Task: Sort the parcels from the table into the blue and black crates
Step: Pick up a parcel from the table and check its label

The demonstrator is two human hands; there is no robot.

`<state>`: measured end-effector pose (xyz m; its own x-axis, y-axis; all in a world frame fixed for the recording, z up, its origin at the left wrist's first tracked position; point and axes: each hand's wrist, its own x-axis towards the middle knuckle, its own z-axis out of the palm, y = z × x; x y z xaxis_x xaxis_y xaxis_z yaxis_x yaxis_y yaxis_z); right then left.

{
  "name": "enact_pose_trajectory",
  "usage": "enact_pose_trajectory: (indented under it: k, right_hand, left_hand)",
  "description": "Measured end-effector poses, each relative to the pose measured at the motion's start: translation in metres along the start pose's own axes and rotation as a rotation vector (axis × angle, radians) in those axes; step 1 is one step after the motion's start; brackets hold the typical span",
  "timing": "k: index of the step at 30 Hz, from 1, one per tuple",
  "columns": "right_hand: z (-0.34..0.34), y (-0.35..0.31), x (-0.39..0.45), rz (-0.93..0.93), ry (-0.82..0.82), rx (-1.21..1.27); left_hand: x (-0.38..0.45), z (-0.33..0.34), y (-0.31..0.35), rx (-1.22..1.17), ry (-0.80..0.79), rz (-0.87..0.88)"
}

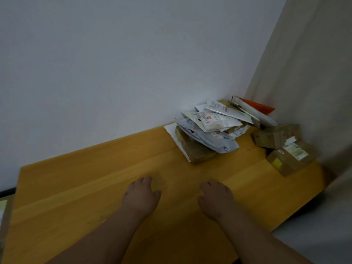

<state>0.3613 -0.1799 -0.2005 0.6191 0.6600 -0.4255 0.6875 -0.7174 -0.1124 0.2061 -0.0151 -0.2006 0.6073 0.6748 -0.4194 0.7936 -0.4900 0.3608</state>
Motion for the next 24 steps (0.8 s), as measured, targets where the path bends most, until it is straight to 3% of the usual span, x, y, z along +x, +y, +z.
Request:
enact_pose_trajectory:
  k: [9,17,24]
  right_hand:
    - [-0.039,0.06,0.094,0.001,0.259,0.072]
    - [-0.064,0.109,0.183,-0.04,0.152,0.033]
    - [-0.048,0.111,0.205,-0.159,0.353,0.161]
  left_hand:
    - [0.056,0.017,0.049,-0.096,0.034,-0.139]
    - [0.101,0.038,0.106,-0.209,0.095,-0.211]
    - [0.104,0.04,0.131,-0.409,0.135,-0.317]
